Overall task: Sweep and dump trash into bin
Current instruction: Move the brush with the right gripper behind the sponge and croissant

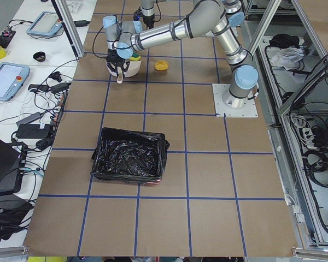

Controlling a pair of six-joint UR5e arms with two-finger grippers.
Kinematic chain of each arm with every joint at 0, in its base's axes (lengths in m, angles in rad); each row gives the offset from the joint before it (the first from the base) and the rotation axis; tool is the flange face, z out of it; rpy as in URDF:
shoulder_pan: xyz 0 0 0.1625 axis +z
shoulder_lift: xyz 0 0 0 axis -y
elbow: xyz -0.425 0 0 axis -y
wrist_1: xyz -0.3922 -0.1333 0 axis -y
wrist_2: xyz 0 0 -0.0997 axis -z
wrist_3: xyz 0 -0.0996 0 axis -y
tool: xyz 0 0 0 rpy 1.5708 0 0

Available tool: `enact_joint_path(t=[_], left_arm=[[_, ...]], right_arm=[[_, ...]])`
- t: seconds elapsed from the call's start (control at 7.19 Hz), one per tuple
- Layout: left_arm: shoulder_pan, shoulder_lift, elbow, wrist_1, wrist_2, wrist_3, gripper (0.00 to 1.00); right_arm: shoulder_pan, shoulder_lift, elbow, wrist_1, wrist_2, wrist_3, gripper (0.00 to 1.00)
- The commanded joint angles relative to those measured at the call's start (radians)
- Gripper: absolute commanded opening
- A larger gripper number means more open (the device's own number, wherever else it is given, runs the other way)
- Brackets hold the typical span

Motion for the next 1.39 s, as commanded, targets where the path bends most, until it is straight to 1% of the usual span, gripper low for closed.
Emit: enact_joint_path(t=[0.0, 0.14, 0.28, 0.42, 0.56, 0.7, 0.83, 0.97, 1.11, 1.25], left_arm=[[-0.024, 0.016, -0.006, -0.030, -0.005, -0.017, 0.00], [-0.036, 0.019, -0.010, -0.053, -0.005, -0.044, 0.00], [-0.041, 0.016, -0.015, -0.051, -0.008, -0.058, 0.00], [-0.041, 0.013, -0.015, -0.048, -0.013, -0.089, 0.00], [-0.042, 0.010, -0.015, -0.045, -0.014, -0.089, 0.00], [-0.042, 0.008, -0.016, -0.044, -0.014, -0.077, 0.00], [-0.042, 0.008, -0.026, -0.032, -0.023, -0.054, 0.00], [-0.041, 0.022, -0.035, 0.003, -0.090, 0.054, 0.00], [-0.028, 0.025, -0.042, 0.040, -0.144, 0.120, 0.00], [-0.006, 0.027, -0.049, 0.044, -0.145, 0.138, 0.00]], right_arm=[[0.084, 0.071, -0.047, -0.048, 0.034, 0.091, 0.11], [0.128, 0.081, -0.064, -0.064, 0.047, 0.132, 0.11], [0.142, 0.093, -0.081, -0.062, 0.074, 0.160, 0.11], [0.142, 0.102, -0.097, -0.065, 0.135, 0.179, 0.11], [0.151, 0.102, -0.119, -0.064, 0.148, 0.183, 0.11], [0.164, 0.105, -0.140, -0.062, 0.151, 0.206, 0.11], [0.167, 0.111, -0.163, -0.059, 0.179, 0.246, 0.11], [0.167, 0.110, -0.176, -0.046, 0.179, 0.257, 0.11], [0.165, 0.105, -0.174, -0.002, 0.147, 0.237, 0.11], [0.164, 0.095, -0.176, 0.066, 0.031, 0.190, 0.11]])
